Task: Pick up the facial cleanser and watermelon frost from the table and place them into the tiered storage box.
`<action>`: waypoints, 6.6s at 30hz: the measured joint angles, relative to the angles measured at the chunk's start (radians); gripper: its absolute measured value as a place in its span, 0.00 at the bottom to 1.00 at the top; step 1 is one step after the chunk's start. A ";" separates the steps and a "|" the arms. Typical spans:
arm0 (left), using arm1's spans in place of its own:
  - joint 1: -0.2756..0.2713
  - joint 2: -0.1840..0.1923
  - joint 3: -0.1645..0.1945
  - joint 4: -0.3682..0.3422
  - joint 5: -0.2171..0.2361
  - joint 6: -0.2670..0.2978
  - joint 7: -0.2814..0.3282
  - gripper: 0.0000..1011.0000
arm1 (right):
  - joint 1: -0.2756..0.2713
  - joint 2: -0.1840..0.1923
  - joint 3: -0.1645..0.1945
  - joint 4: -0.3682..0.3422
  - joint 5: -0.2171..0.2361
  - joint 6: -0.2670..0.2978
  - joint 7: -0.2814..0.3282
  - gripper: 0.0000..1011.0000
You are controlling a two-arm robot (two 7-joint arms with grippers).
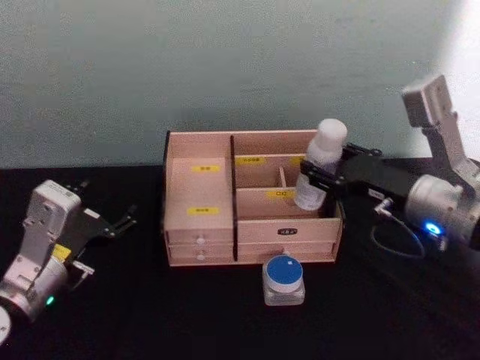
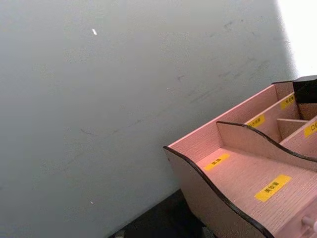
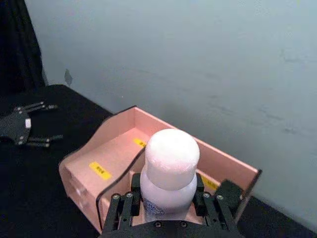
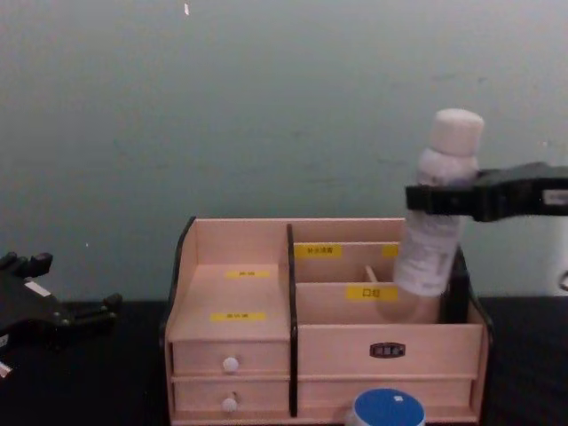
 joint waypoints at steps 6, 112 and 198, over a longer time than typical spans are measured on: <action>0.000 0.000 0.000 0.000 0.000 0.000 0.000 0.99 | 0.062 -0.042 -0.029 0.061 -0.010 0.000 0.005 0.59; 0.000 0.000 0.000 0.000 0.000 0.000 0.000 0.99 | 0.265 -0.273 -0.104 0.464 -0.198 -0.004 -0.003 0.59; 0.000 0.000 0.000 0.000 0.000 0.000 0.000 0.99 | -0.017 -0.011 -0.032 0.097 -0.094 -0.033 0.174 0.99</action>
